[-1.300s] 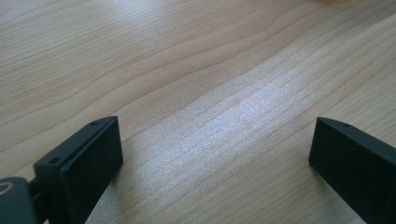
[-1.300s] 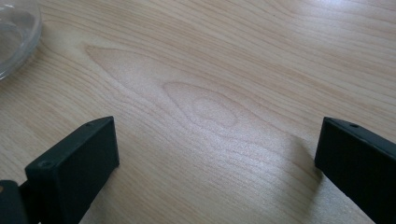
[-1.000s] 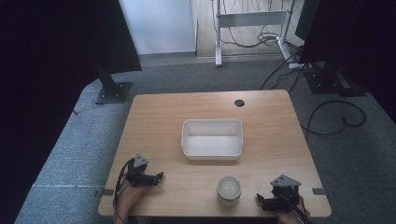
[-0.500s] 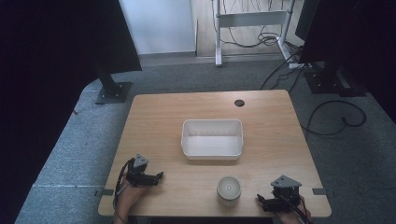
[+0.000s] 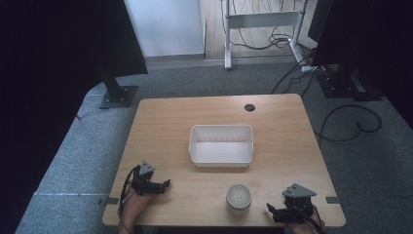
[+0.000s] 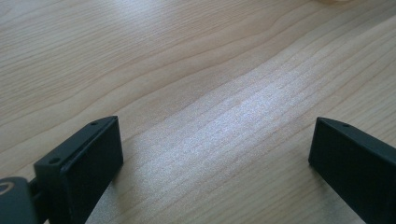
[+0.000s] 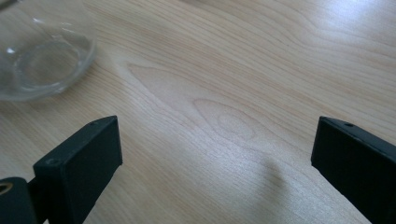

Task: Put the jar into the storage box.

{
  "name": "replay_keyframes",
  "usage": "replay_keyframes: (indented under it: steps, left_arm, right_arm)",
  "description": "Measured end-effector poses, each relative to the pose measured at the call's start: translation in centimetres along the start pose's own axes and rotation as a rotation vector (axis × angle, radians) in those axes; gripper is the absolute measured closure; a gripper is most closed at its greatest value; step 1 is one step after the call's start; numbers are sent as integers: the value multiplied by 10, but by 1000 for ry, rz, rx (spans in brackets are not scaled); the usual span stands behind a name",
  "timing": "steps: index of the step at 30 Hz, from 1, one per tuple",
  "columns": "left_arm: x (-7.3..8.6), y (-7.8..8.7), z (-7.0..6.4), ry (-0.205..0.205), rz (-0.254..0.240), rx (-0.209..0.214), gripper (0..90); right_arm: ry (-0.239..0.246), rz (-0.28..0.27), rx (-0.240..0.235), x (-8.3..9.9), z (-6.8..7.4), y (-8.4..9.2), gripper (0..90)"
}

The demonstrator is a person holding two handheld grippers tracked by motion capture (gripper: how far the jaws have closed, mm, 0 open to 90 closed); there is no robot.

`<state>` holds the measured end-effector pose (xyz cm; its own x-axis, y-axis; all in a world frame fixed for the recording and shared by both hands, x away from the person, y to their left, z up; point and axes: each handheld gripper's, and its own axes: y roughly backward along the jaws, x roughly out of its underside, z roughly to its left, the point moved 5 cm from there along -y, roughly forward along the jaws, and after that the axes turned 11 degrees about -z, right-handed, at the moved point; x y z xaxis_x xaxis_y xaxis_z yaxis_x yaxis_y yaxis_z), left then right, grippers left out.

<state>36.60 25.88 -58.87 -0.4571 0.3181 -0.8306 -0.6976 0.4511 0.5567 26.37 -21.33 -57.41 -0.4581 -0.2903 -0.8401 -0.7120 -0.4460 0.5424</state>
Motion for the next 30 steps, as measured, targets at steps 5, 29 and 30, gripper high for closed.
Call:
replay_keyframes:
  steps: [5,29,30]
  left_arm:
    - [0,0,0,-1,2,0,27]
    - [0,0,0,0,1,-1,28]
    - [0,0,0,-1,1,-1,28]
  right_arm:
    - [4,-12,-21,-5,5,3,11]
    - [61,-47,-114,-19,31,4,3]
    - [73,-55,-122,-21,34,4,4]
